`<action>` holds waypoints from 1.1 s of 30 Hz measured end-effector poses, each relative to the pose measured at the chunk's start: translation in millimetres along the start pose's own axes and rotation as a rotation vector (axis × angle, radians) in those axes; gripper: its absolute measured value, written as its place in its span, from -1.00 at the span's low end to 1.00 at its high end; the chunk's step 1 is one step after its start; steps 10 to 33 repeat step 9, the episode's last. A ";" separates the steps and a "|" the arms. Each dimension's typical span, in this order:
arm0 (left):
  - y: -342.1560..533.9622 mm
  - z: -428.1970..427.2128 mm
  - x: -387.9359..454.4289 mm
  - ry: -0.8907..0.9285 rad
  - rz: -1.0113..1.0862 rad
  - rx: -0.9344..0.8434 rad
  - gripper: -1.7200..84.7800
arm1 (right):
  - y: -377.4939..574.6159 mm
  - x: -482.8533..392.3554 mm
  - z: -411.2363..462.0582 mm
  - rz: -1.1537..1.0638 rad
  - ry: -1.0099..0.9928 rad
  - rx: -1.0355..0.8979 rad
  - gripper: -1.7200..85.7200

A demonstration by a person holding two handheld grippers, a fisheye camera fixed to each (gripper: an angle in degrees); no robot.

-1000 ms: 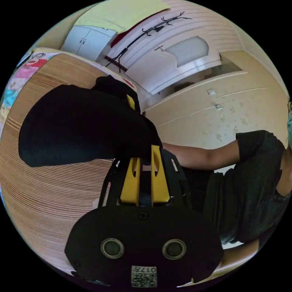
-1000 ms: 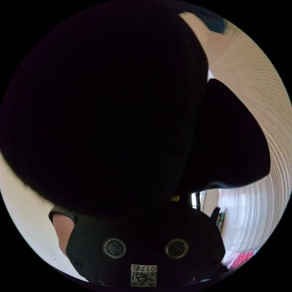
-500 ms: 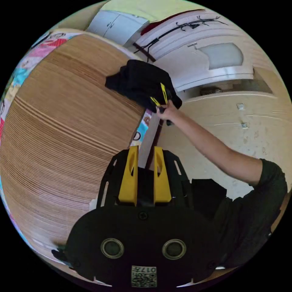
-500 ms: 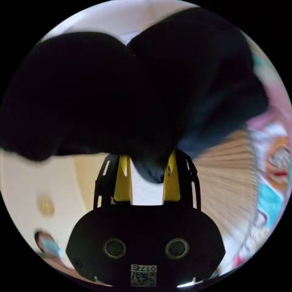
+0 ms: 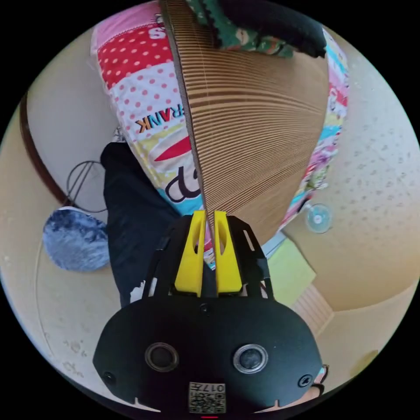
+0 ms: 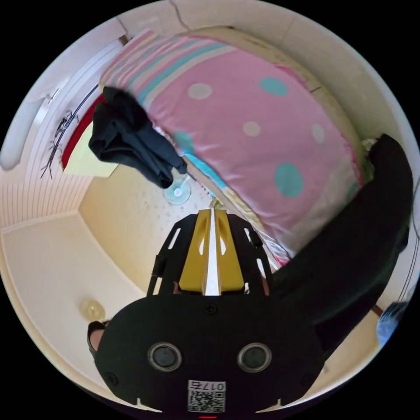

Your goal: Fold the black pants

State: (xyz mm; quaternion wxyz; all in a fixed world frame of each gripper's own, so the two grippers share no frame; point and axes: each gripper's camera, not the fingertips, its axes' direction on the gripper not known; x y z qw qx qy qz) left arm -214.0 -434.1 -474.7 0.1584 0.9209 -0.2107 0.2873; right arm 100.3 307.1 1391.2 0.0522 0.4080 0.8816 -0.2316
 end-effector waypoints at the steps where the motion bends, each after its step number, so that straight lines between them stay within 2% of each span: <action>1: 3.0 -3.7 -8.3 0.027 0.004 0.000 -0.87 | 6.2 5.4 -5.3 0.011 0.007 0.026 -0.93; 4: 16.0 1.3 -48.3 0.043 -0.065 -0.088 -0.87 | 26.0 34.0 -2.8 0.120 0.079 0.069 -0.94; 5: 13.6 9.8 -62.1 0.010 -0.129 -0.233 -0.87 | 28.9 48.3 13.6 0.209 0.153 0.003 -0.94; 6: 4.8 11.4 -64.1 -0.085 -0.122 -0.398 -0.87 | 30.5 61.3 38.8 0.284 0.260 -0.115 -0.95; 7: 0.4 6.2 -59.7 -0.142 -0.086 -0.431 -0.88 | 31.4 66.8 54.4 0.310 0.329 -0.188 -0.95; 9: -13.9 -24.9 -35.3 -0.337 0.074 -0.432 -0.90 | 41.2 80.1 133.0 0.270 0.674 -0.514 -0.95; 33: -13.9 -24.9 -35.3 -0.337 0.074 -0.432 -0.90 | 41.2 80.1 133.0 0.270 0.674 -0.514 -0.95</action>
